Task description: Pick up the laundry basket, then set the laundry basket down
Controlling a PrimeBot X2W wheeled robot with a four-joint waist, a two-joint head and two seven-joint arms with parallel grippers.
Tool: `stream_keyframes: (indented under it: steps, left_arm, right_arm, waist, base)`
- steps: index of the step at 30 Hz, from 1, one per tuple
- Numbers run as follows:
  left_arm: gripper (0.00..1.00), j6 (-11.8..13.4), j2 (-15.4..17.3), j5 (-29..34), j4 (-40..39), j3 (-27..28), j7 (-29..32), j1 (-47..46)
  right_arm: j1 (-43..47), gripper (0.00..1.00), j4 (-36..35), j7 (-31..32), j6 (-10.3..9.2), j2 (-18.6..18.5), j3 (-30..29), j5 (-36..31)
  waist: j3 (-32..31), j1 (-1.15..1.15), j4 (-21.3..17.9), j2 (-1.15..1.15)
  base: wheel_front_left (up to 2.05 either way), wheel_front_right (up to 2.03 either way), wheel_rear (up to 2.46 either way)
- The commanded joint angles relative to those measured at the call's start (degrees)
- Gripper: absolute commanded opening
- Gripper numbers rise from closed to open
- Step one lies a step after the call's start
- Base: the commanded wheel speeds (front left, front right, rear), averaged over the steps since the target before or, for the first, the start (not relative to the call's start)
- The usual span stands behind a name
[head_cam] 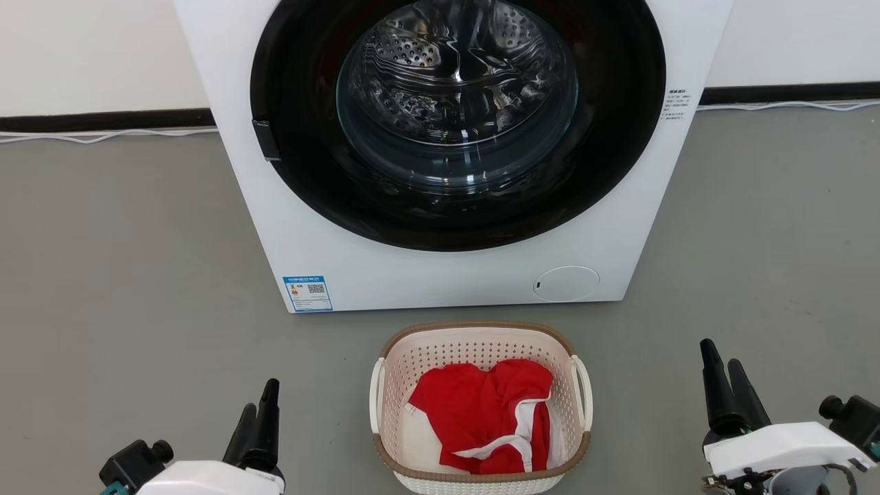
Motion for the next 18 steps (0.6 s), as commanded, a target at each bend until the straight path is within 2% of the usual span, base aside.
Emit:
stream_keyframes:
  steps: [1, 18]
  left_arm:
    - [1.00, 0.32, 0.47, 2.07, -1.78, 0.49, -0.84, -1.74]
    - [1.00, 0.95, 0.62, 14.15, -1.58, -0.25, -3.69, -1.51]
  right_arm:
    - [-0.97, 1.00, -1.68, -1.03, 0.21, -0.92, 0.94, -2.59]
    - [-1.17, 1.00, -1.64, -3.89, 0.27, -1.77, 1.80, -16.03]
  waist:
    - [-0.04, 0.00, 0.00, 0.00]
    - [-0.31, 0.00, -0.31, 0.00]
  base:
    - [0.00, 0.00, 0.00]
    - [0.00, 0.00, 0.00]
